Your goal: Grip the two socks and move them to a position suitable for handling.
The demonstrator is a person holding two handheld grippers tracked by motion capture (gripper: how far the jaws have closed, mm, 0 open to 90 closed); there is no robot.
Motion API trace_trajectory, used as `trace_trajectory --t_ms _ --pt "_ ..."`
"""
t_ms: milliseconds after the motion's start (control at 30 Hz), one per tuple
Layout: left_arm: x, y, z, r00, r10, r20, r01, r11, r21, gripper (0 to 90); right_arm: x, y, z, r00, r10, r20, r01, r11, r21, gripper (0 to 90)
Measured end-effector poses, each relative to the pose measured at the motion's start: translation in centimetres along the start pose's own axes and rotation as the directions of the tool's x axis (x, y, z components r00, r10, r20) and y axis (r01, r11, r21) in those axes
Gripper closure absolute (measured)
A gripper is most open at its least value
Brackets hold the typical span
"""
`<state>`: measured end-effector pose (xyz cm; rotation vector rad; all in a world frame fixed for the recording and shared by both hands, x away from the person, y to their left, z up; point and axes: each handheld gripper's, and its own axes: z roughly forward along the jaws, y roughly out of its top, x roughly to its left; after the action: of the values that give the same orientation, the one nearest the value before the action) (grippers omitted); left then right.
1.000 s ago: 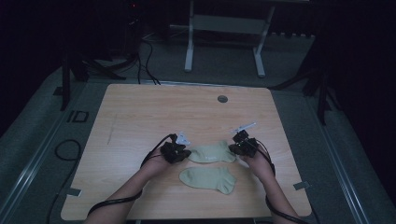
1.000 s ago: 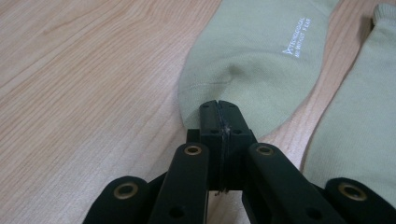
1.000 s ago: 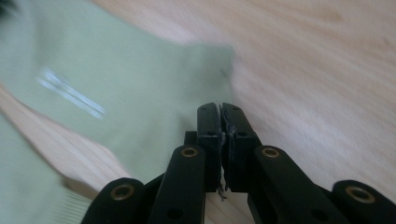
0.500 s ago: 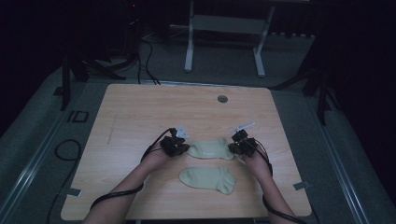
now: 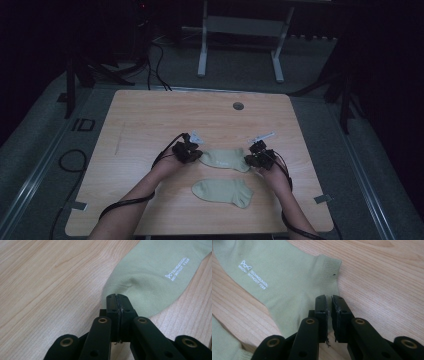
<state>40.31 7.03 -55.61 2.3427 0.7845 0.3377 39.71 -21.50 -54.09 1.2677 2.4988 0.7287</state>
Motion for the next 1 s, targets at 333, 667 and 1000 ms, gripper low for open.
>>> trace_trajectory --t_ms 333,667,1000 --pt "-0.5 -0.2 -1.0 0.9997 -0.022 0.009 0.022 0.9996 -0.018 59.5 0.2 0.5 -0.9 0.9993 -0.013 -0.035 0.011 0.999 -0.040 65.2" --pt "-0.3 -0.5 -3.6 0.9963 -0.081 0.028 0.083 0.9949 -0.058 43.7 0.7 0.9 -2.7 0.9973 -0.034 -0.065 0.028 0.995 -0.092 32.4" --pt "-1.3 -0.9 -5.6 0.9938 -0.095 0.058 0.098 0.9938 -0.052 36.6 1.1 0.9 -4.1 0.9989 0.002 -0.047 -0.009 0.987 -0.159 24.0"
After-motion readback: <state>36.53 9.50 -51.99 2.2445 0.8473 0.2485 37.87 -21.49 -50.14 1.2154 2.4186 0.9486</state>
